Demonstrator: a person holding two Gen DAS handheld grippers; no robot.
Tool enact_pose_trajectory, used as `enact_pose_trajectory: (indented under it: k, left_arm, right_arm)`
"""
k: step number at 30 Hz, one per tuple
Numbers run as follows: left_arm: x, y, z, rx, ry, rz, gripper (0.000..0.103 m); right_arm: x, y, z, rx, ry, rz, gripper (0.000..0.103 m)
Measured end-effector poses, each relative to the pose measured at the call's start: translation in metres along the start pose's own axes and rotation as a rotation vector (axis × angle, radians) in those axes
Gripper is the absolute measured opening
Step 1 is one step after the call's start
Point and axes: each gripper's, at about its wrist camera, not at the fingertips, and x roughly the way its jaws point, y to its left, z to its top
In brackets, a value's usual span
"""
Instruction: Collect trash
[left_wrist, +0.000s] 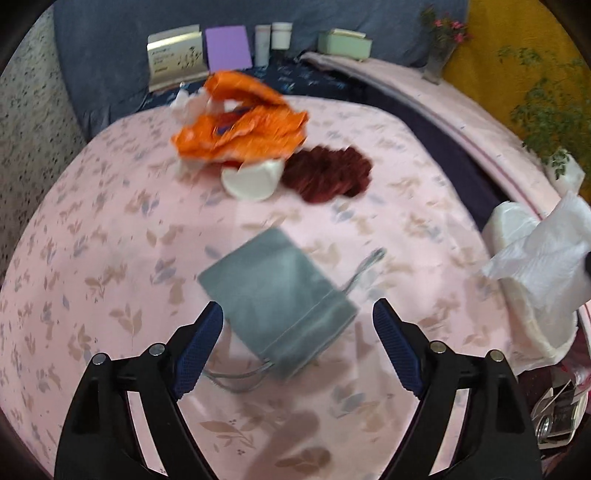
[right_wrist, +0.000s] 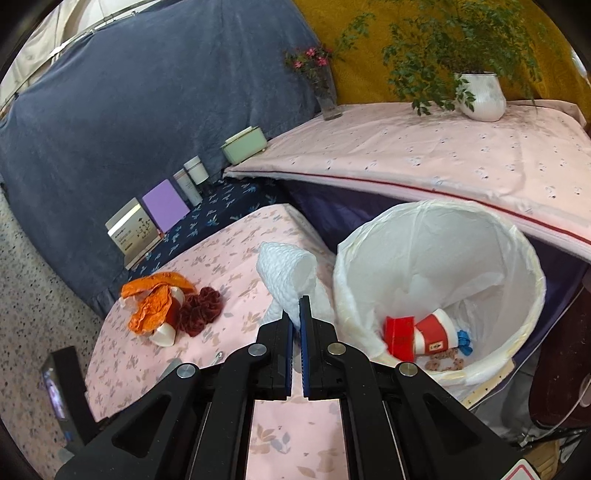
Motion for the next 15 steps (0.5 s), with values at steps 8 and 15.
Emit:
enact_pose_trajectory:
  k: [8, 15]
  left_arm:
    - [0.015, 0.003, -0.010, 0.024, 0.011, 0.017, 0.048]
    - [0.005, -0.006, -0.006, 0.042, 0.000, -0.029, 0.011]
  right_arm:
    - [0.015, 0.022, -0.013, -0.034, 0.044, 0.020, 0.004]
    - [0.019, 0.027, -0.016, -0.042, 0.054, 0.014, 0.004]
